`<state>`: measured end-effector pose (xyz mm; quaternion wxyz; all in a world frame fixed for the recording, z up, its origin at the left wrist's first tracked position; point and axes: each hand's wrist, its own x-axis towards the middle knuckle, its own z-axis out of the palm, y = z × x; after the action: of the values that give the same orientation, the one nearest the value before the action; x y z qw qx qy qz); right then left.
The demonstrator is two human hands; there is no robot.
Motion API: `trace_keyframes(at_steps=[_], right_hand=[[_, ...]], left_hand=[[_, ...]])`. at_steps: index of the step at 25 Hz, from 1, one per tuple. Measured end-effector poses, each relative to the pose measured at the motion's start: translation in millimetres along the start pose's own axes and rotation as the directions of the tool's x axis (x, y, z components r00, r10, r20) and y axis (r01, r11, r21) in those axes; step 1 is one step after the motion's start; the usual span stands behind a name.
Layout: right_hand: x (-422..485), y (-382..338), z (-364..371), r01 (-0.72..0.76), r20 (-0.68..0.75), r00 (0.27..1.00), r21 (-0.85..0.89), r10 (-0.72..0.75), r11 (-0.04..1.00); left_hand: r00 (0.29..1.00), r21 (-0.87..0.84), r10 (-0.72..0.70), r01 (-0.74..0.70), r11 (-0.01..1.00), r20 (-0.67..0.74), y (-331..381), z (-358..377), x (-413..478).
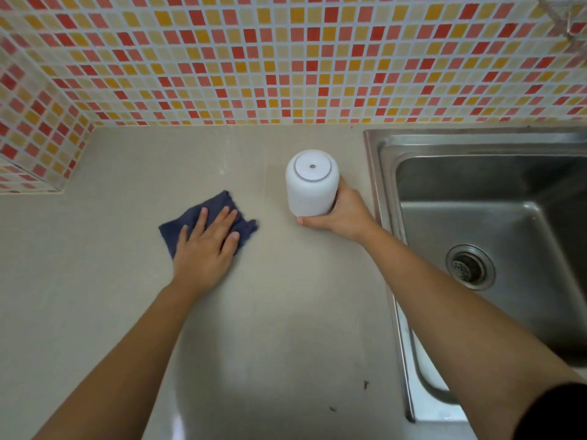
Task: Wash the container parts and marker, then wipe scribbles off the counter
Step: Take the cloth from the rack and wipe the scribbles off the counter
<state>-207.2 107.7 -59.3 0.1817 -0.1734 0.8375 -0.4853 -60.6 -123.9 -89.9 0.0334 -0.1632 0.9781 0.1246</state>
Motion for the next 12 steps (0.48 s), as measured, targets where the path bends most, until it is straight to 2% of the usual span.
trace_keyframes(at_steps=[3,5,7,8,10,12], right_hand=[[-2.4,0.1,5.8,-0.002,-0.045,0.999,-0.012,0.001,1.000],[-3.6,1.0,7.0,-0.005,-0.049,0.999,-0.015,0.004,1.000],[-7.5,2.8,2.8,-0.020,-0.009,1.000,-0.098,0.019,0.995],[-15.7,5.3,-2.6,-0.049,0.005,0.999,-0.205,0.051,0.978],[-51.5,15.7,-14.5,-0.053,-0.012,0.998,-0.458,0.054,0.887],[-103.5,31.6,-21.8,0.007,0.002,1.000,-0.613,-0.007,0.790]], left_hand=[[0.983,0.031,0.181,-0.181,0.983,0.016,14.2,15.6,-76.2],[0.960,0.023,0.275,-0.276,0.961,0.054,-4.8,20.1,-139.0],[0.960,0.074,0.257,-0.266,0.961,0.108,-51.5,11.6,-172.6],[0.979,0.103,0.178,-0.188,0.977,0.101,-78.6,3.2,-175.4],[0.995,0.092,-0.086,0.082,0.992,0.047,-117.0,-16.2,-156.3],[0.951,0.028,-0.307,0.306,0.952,0.035,-118.8,-28.1,-115.5]])
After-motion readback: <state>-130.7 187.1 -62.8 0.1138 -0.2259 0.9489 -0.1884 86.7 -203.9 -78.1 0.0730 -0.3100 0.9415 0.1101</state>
